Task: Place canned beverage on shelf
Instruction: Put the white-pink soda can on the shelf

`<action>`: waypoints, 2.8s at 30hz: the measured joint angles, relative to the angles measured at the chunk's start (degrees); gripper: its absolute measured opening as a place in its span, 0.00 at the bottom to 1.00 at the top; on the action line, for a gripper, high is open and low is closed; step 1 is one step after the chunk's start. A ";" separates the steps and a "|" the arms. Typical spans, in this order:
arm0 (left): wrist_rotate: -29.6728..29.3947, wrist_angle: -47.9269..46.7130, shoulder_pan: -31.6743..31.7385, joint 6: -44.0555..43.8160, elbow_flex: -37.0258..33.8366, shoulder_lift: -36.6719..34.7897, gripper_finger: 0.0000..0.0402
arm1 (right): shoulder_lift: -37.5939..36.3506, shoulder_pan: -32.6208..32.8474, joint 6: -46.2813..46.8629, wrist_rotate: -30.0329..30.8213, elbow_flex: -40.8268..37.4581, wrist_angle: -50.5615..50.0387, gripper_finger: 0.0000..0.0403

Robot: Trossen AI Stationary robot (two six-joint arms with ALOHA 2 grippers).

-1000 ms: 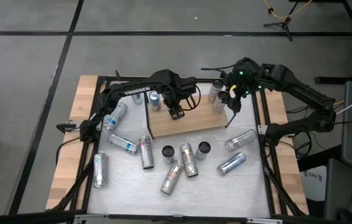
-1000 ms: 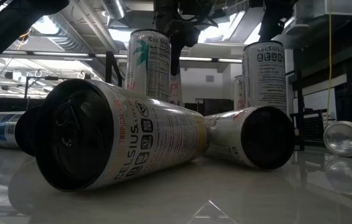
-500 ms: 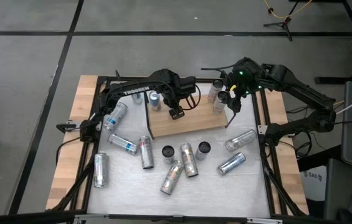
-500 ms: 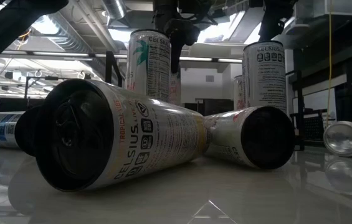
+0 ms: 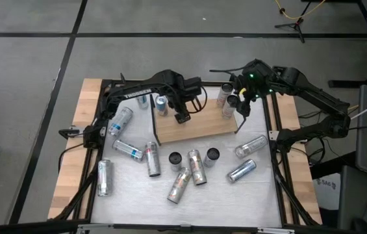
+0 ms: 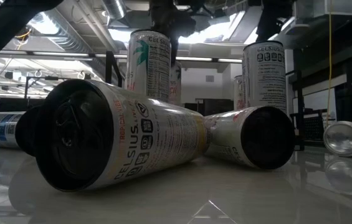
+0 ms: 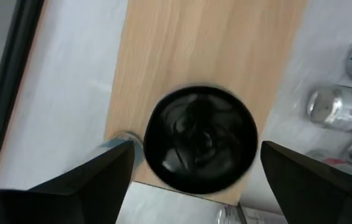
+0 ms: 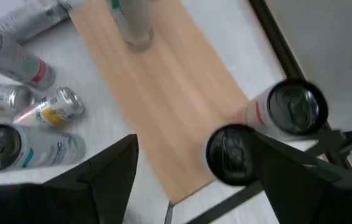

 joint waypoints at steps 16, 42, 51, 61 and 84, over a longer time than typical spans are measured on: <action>-4.57 -1.63 -0.08 4.57 -2.86 -22.20 0.85 | 3.38 1.47 0.01 -12.02 0.00 25.71 0.75; -10.52 42.48 -10.58 -3.62 -73.36 -72.53 0.85 | 23.16 12.36 -2.19 -6.79 0.00 46.98 0.75; -10.47 48.89 -10.56 -3.56 -79.69 -72.48 0.85 | 26.73 12.34 -3.02 -3.92 0.00 47.10 0.75; -10.47 49.55 -10.58 -3.61 -79.69 -72.53 0.85 | 27.42 12.34 -5.95 -0.92 0.00 46.61 0.75; -10.47 49.52 -10.58 -3.65 -79.69 -72.53 0.85 | 30.14 12.34 -6.05 0.21 0.00 43.75 0.72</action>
